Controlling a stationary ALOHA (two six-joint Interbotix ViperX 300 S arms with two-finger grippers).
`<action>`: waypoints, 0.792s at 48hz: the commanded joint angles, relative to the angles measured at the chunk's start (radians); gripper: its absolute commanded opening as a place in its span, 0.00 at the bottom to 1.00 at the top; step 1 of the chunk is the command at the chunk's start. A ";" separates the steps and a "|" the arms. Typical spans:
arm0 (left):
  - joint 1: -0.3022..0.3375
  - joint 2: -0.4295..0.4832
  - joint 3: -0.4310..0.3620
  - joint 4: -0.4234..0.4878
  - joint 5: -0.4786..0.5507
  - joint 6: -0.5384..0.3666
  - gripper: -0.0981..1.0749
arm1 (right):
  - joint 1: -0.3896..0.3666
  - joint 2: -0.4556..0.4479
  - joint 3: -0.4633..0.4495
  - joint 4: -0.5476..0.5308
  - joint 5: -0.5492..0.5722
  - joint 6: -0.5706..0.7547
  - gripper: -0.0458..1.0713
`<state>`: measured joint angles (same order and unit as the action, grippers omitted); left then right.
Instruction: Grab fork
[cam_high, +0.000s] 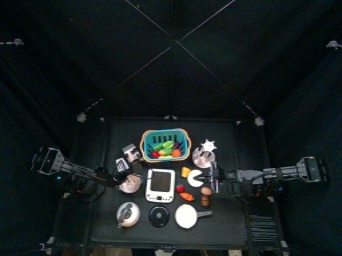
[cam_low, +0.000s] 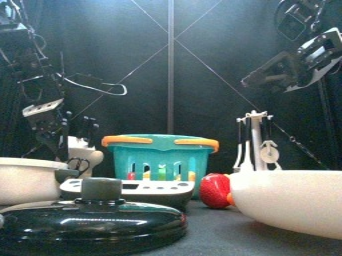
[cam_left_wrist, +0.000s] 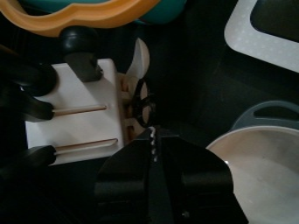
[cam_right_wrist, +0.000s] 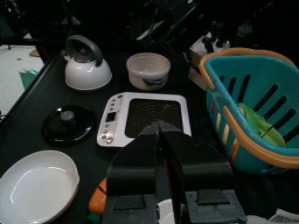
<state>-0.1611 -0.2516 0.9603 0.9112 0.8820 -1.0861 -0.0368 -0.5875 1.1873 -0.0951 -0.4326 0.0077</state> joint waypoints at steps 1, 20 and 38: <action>0.002 -0.003 -0.011 -0.002 0.002 -0.005 0.51 | 0.008 -0.005 -0.011 0.003 -0.005 0.002 0.05; -0.003 -0.006 -0.015 -0.012 0.002 -0.005 0.51 | 0.011 -0.003 -0.011 0.003 -0.005 0.000 0.05; -0.003 -0.006 -0.015 -0.012 0.002 -0.005 0.51 | 0.003 -0.005 -0.017 0.003 -0.002 -0.002 0.05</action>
